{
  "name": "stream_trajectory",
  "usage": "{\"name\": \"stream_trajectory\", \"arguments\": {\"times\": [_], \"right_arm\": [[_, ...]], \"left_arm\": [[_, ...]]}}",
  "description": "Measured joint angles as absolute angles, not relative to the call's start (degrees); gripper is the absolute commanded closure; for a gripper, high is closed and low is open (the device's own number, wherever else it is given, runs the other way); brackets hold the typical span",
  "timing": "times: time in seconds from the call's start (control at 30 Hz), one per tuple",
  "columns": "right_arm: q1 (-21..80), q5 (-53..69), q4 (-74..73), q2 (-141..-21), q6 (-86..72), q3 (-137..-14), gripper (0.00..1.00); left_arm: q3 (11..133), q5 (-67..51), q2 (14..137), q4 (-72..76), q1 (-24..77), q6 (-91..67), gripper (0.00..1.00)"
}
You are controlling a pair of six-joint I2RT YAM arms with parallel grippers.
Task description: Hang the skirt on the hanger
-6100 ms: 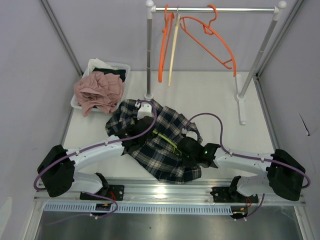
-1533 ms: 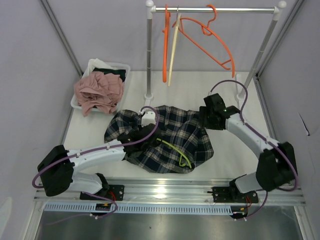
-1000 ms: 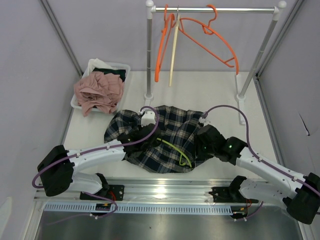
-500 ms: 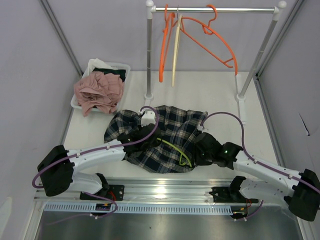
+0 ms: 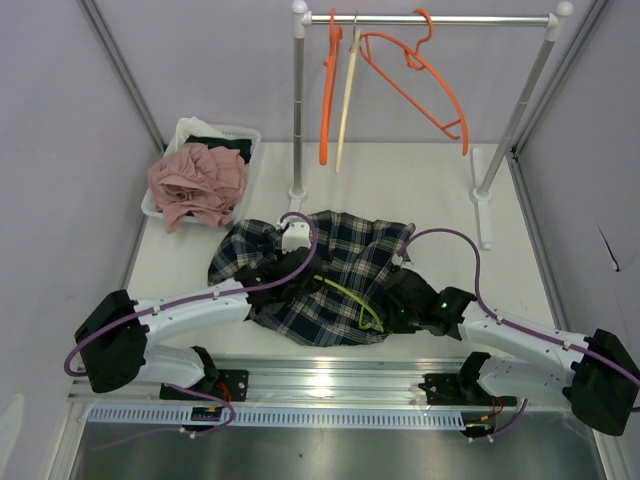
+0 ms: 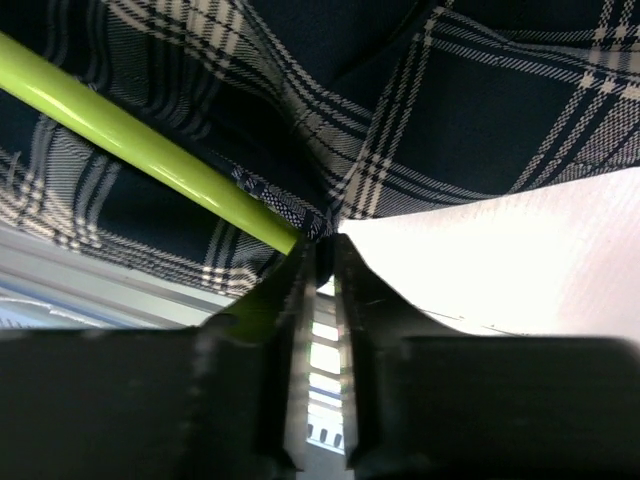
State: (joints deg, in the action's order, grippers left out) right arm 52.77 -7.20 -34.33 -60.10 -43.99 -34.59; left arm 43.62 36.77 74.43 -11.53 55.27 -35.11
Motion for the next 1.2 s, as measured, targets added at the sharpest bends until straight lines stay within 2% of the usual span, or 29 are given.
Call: {"name": "stream_trajectory", "arguments": {"times": [0.03,0.07,0.57,1.2], "right_arm": [[52.8,-7.3,-34.2,-60.3,-44.1,-34.5,0.99],[52.8,-7.4,-34.0,-60.4,-44.2,-34.3,1.00],[49.6,-9.3,-36.8,-56.8,-43.8,-35.0,1.00],[38.9,-10.0,-42.5,-57.7,-38.4,-47.8,1.00]], "left_arm": [[43.6,36.9,74.4,-11.5,55.2,-35.1,1.00],[43.6,37.1,74.4,-11.5,55.3,-35.1,1.00],[43.6,44.4,70.7,-8.1,55.3,-32.8,1.00],[37.8,47.2,64.4,1.4,55.3,-29.9,1.00]]}}
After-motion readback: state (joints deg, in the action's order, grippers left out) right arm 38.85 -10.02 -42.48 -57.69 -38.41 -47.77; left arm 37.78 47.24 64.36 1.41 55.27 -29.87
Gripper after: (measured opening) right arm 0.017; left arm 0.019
